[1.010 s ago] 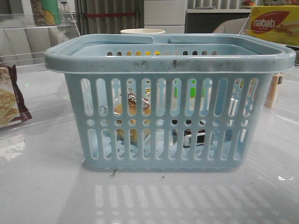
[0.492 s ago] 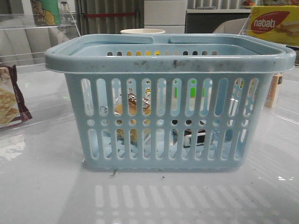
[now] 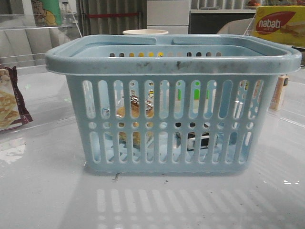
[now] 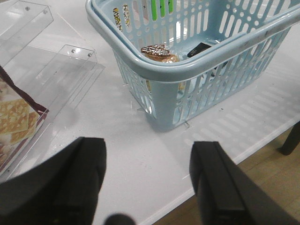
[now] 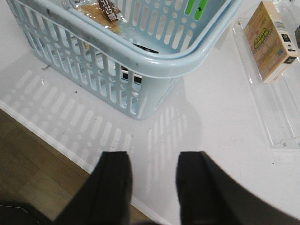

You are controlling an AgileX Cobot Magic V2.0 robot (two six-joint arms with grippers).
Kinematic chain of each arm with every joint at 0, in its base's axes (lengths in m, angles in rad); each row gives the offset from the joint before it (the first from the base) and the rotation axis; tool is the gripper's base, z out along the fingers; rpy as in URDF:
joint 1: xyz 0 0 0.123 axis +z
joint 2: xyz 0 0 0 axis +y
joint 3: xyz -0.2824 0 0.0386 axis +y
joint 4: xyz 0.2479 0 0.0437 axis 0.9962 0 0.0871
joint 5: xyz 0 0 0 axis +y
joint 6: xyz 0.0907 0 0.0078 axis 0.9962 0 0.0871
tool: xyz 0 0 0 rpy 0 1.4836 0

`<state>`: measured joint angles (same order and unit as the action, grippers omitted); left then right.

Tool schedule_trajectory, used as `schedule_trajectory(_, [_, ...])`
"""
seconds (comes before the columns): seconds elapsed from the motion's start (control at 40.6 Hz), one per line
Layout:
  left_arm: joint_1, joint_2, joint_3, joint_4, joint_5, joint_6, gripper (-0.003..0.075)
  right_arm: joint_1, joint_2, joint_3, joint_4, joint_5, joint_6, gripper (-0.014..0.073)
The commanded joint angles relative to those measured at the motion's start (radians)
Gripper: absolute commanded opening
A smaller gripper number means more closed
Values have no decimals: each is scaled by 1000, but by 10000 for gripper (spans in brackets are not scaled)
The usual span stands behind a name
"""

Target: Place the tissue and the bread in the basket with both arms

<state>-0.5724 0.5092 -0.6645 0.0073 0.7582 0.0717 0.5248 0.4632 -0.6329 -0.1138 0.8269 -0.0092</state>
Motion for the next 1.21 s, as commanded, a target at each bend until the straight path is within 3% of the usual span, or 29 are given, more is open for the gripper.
schedule_trajectory(0.0, [0,2,-25,1,-69,-17,375,0,4,-28,-15,-68,-7,162])
schedule_trajectory(0.098, [0,2,-25,1,-69,-17,277,0,4,-28,-15,-69,-7,50])
schedule_trajectory(0.32, [0,2,-25,-1,-69,-17,90,0,4,-28,-15,-68,-7,57])
schedule_trajectory(0.788, [2,-17,-13,-1,-80,-17,90,0,4,-28,-15,-68,-7,57])
schedule_trajectory(0.862, [51,-44,11,-1,-98,-17,90,0,4,-28,-15,-68,-7,57])
schedule_trajectory(1.182, [405,-319,356,29,-608,-17,90,0,4,-28,-17,-69,-7,57])
